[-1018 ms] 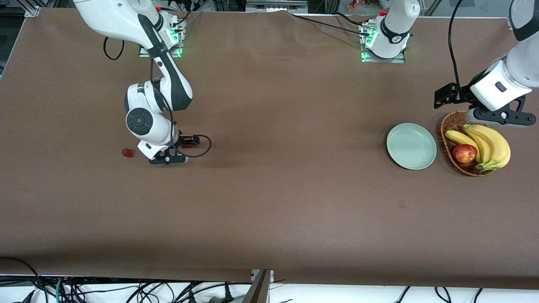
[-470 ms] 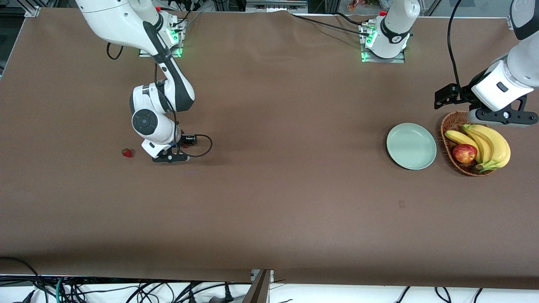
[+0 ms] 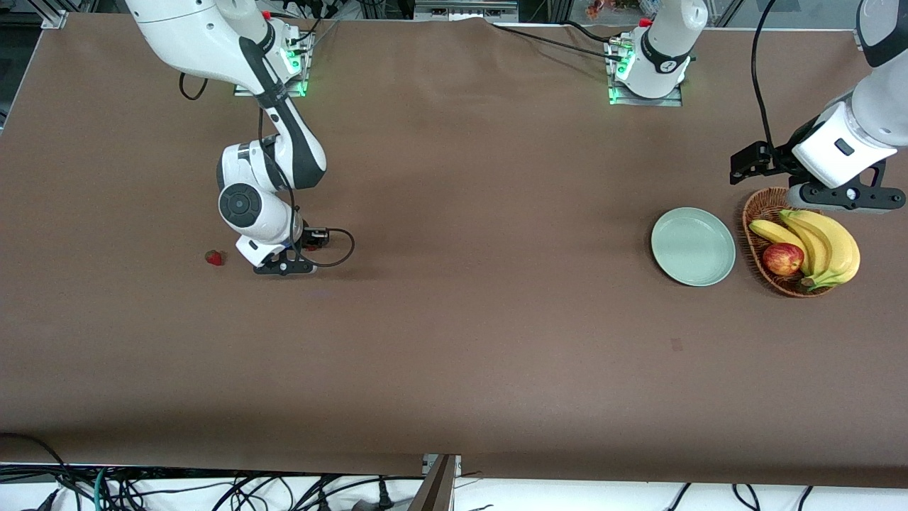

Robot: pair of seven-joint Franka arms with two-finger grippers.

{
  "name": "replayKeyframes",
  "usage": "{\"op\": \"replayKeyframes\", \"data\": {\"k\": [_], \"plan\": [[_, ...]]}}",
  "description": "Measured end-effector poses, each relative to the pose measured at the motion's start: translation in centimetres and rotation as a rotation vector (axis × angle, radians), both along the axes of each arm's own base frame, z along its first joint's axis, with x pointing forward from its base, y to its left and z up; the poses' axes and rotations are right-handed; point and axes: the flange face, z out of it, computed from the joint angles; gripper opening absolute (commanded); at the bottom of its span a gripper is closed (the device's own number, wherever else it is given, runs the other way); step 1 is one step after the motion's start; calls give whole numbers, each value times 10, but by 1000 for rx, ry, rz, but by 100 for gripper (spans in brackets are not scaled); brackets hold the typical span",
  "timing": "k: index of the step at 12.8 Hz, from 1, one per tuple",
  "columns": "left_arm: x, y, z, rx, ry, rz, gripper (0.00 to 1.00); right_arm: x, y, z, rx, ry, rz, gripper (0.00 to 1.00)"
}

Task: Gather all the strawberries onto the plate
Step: 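Carry the strawberry with the right gripper toward the left gripper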

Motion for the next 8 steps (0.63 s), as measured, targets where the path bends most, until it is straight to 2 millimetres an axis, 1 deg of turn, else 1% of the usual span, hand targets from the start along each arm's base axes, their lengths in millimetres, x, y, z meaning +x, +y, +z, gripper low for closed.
{"op": "replayKeyframes", "data": {"k": [1, 2, 3, 4, 5, 7, 8], "plan": [[0, 0, 0, 0, 0, 0, 100, 1, 1, 1, 4, -2, -5, 18], [0, 0, 0, 0, 0, 0, 100, 2, 6, 4, 11, -7, -15, 18], [0, 0, 0, 0, -1, 0, 100, 5, 20, 11, 23, -11, -41, 18], [0, 0, 1, 0, -2, 0, 100, 6, 45, 23, 34, -5, -79, 18], [0, 0, 1, 0, -3, 0, 100, 7, 77, 42, 48, 3, -121, 18], [0, 0, 1, 0, -3, 0, 100, 7, 150, 92, 89, -14, -206, 18], [0, 0, 1, 0, -4, 1, 100, 4, 183, 111, 111, -26, -251, 18]]}}
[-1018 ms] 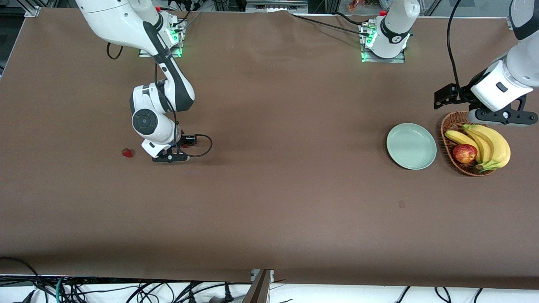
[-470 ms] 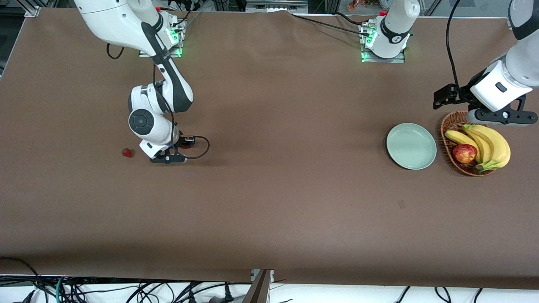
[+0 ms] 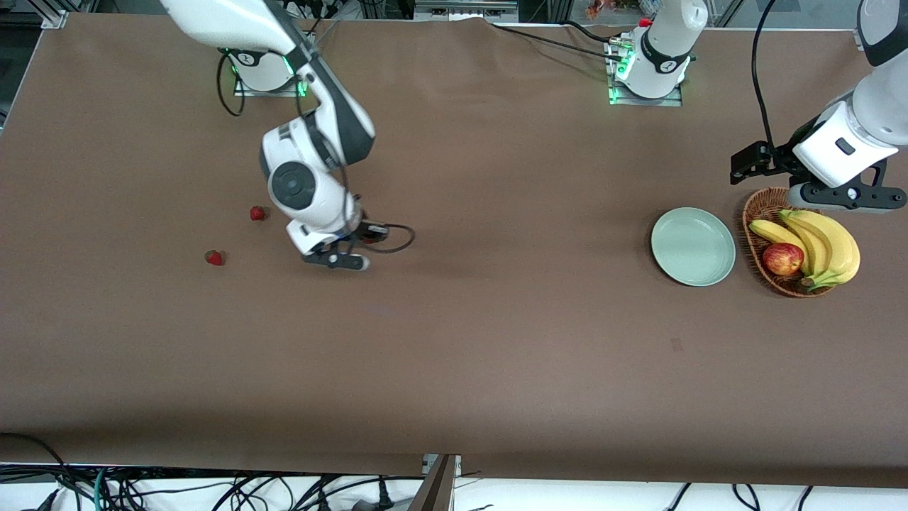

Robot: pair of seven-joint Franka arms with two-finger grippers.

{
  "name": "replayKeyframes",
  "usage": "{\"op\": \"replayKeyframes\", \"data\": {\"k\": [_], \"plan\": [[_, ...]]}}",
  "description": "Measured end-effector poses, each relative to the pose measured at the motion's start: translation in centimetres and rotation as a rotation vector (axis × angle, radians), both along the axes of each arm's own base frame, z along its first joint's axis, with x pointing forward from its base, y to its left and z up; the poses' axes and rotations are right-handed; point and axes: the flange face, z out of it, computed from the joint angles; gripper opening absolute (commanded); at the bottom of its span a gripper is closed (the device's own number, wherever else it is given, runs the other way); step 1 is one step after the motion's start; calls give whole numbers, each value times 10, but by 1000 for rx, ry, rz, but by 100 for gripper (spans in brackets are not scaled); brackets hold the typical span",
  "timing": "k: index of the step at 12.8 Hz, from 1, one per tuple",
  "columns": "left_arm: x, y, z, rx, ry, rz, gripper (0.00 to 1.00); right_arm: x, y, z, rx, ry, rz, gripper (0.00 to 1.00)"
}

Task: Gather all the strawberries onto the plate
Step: 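Carry the strawberry with the right gripper toward the left gripper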

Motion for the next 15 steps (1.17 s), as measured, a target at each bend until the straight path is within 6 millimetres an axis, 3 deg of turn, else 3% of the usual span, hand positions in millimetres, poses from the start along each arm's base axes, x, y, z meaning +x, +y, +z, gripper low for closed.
{"op": "replayKeyframes", "data": {"k": [2, 4, 7, 9, 10, 12, 13, 14, 15], "plan": [[0, 0, 0, 0, 0, 0, 100, -9, 59, 13, 46, 5, -102, 18], [1, 0, -1, 0, 2, 0, 100, -13, 116, 8, 112, 36, -221, 18], [4, 1, -9, 1, 15, 3, 100, -22, 194, -15, 245, -2, -377, 18], [8, 2, -16, 1, 21, 5, 100, -48, 236, -38, 328, -40, -452, 20], [11, 3, -21, 1, 24, 7, 100, -65, 254, -48, 361, -49, -479, 21], [16, 5, -31, 2, 31, 14, 100, -92, 277, -64, 398, -54, -505, 43], [18, 10, -35, 2, 31, 23, 100, -99, 281, -68, 400, -52, -507, 61], [19, 15, -40, 2, 35, 31, 100, -99, 282, -69, 400, -52, -508, 71], [20, 17, -46, 2, 37, 36, 100, -97, 281, -68, 400, -56, -510, 73]]}}
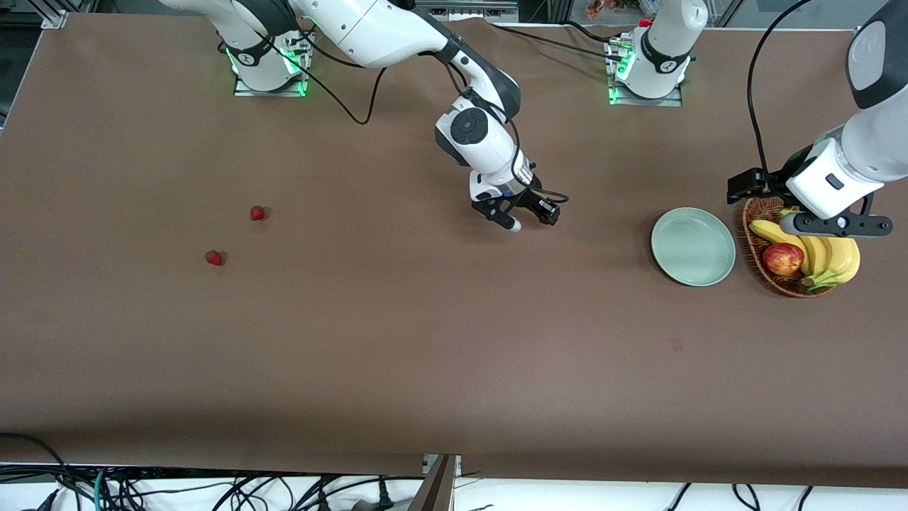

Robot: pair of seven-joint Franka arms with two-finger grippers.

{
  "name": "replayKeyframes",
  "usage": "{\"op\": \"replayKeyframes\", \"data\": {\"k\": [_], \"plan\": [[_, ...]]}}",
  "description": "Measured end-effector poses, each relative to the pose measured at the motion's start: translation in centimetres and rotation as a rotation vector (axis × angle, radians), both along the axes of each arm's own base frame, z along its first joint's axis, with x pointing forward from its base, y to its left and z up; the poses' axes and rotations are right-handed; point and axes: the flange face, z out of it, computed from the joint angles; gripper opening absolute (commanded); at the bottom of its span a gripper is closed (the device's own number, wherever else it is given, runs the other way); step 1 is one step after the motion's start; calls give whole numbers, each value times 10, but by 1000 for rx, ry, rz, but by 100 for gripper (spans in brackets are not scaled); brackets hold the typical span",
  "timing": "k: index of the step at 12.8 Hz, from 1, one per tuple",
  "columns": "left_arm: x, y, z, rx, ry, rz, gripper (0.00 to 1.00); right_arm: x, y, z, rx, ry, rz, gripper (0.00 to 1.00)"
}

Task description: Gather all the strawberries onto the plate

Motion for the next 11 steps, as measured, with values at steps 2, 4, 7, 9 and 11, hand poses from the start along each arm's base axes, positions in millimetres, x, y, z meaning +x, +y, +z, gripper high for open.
{"op": "replayKeyframes", "data": {"k": [2, 4, 7, 9, 11], "plan": [[0, 1, -11, 0, 4, 1, 100, 11, -4, 6, -4, -12, -9, 74], [0, 0, -25, 0, -5, 0, 100, 31, -17, 19, -58, 1, -5, 74], [-3, -13, -63, -3, -20, -15, 100, 71, -64, 63, -187, 66, 109, 77], [-10, -51, -91, 0, -39, -3, 100, 98, -113, 97, -268, 116, 236, 77], [-21, -107, -119, 2, -53, 24, 100, 121, -171, 120, -351, 161, 369, 77]]}}
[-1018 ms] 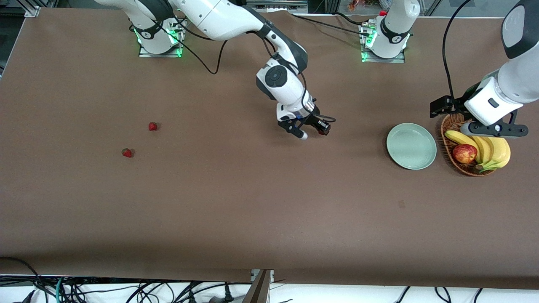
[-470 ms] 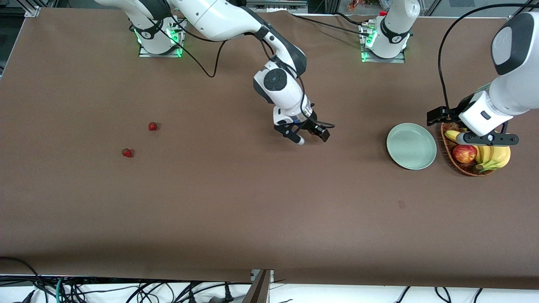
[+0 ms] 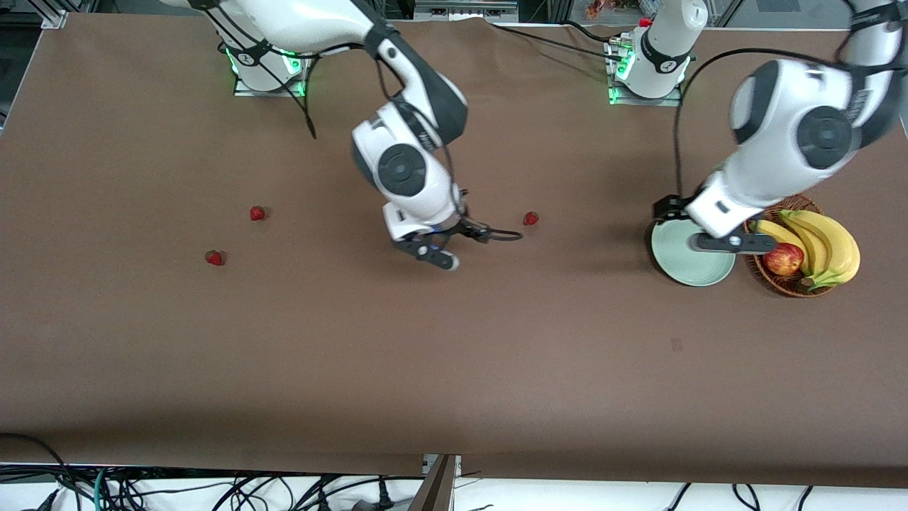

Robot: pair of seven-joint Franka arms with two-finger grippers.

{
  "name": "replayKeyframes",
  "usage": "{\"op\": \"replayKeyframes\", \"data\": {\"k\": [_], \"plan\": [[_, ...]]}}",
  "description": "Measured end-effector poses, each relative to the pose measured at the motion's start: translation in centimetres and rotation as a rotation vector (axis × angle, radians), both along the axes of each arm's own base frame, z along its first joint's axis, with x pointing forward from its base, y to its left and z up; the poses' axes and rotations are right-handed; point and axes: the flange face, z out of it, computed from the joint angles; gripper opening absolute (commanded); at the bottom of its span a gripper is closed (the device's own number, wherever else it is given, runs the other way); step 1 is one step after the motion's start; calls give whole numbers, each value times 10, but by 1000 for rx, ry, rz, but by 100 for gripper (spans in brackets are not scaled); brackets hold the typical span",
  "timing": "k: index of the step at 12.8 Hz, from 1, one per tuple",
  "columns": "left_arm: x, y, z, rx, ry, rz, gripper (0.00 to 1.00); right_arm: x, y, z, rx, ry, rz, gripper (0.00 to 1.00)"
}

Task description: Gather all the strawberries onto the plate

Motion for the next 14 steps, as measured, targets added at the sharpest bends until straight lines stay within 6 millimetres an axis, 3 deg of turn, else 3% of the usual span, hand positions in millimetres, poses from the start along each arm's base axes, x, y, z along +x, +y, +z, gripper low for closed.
{"op": "replayKeyframes", "data": {"k": [3, 6, 8, 10, 12, 14], "plan": [[-15, -89, -38, -23, -25, 82, 100, 17, -89, 9, -63, 31, 166, 77], [-34, -155, -85, -37, -52, 146, 100, 12, -204, -9, -62, 46, 309, 77], [-51, -176, -120, -13, -92, 152, 100, -5, -290, -36, -39, 54, 388, 77], [-68, -185, -150, 0, -113, 148, 100, -29, -360, -67, -19, 64, 438, 77], [-83, -197, -172, 1, -127, 141, 100, -53, -396, -93, -13, 60, 463, 77], [-93, -206, -190, 11, -132, 132, 100, -72, -413, -115, -23, 38, 489, 77]]}}
